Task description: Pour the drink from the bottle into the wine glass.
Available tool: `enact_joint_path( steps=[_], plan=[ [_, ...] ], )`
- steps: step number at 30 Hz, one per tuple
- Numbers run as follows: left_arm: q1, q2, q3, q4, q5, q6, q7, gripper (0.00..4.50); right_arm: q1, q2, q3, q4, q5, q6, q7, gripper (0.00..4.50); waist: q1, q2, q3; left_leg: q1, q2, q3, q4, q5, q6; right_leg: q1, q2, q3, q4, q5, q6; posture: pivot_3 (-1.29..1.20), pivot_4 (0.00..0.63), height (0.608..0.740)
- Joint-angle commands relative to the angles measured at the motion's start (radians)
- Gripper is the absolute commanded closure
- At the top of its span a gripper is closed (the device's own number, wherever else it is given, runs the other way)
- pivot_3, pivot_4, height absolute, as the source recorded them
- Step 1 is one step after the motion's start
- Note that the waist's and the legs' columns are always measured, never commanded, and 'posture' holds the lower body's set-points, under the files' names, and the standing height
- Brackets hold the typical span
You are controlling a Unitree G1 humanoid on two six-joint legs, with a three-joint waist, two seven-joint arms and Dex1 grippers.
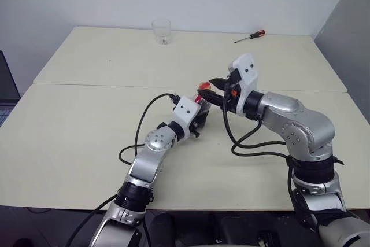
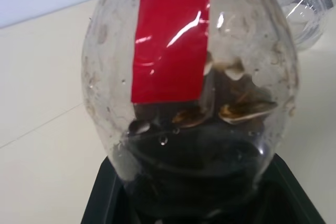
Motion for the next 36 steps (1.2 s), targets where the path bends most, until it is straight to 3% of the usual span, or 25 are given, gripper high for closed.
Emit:
enact_joint_path(
  steps=[1,6,9,11,25,31,36],
  plan=[
    [-0.017,0.002,-0.012,-0.07,0.017,-0.046,-0.003,3.08,-0.01,0.009,0.001,-0.024,0.005,-0.016,-0.003,1.76,0.0,0.0,0.0,0.0,0.0,0.0,0.0,0.0,0.0,0.0,0.0,0.0,0.0,0.0,0.0,0.0,0.15,0.74],
    [-0.016,0.008,-0.016,-0.069,0.028,-0.06,-0.007,3.1,-0.012,0.013,-0.001,-0.021,0.003,-0.019,-0.005,1.76,0.0,0.0,0.0,0.0,0.0,0.0,0.0,0.0,0.0,0.0,0.0,0.0,0.0,0.0,0.0,0.0,0.15,0.74],
    [-0.014,0.006,-0.012,-0.068,0.027,-0.058,-0.004,3.15,-0.016,0.011,-0.008,-0.02,0.003,-0.018,-0.007,2.34,0.0,0.0,0.0,0.0,0.0,0.0,0.0,0.0,0.0,0.0,0.0,0.0,0.0,0.0,0.0,0.0,0.15,0.74],
    [-0.012,0.006,-0.011,-0.069,0.026,-0.058,-0.003,3.17,-0.017,0.011,-0.01,-0.021,0.004,-0.016,-0.008,3.04,0.0,0.0,0.0,0.0,0.0,0.0,0.0,0.0,0.0,0.0,0.0,0.0,0.0,0.0,0.0,0.0,0.15,0.74],
    [-0.012,0.004,-0.014,-0.053,0.029,-0.075,-0.005,3.36,-0.018,0.001,-0.016,-0.015,0.008,-0.037,0.009,3.05,0.0,0.0,0.0,0.0,0.0,0.0,0.0,0.0,0.0,0.0,0.0,0.0,0.0,0.0,0.0,0.0,0.15,0.74],
    [-0.017,0.002,-0.014,-0.046,0.008,-0.086,-0.035,3.48,-0.047,-0.096,0.039,0.076,0.005,-0.214,0.258,3.05,0.001,0.0,0.0,0.0,-0.001,0.001,0.001,0.0,0.0,0.0,0.0,-0.001,0.0,0.0,0.0,0.0,0.15,0.74],
    [-0.019,0.007,-0.016,-0.049,0.003,-0.084,-0.052,3.57,-0.134,-0.138,0.086,0.273,-0.015,-0.393,0.508,3.05,-0.003,0.0,0.0,0.001,0.0,0.001,0.001,0.0,0.0,0.0,0.001,-0.003,0.001,0.0,0.0,0.0,0.15,0.74]
  ],
)
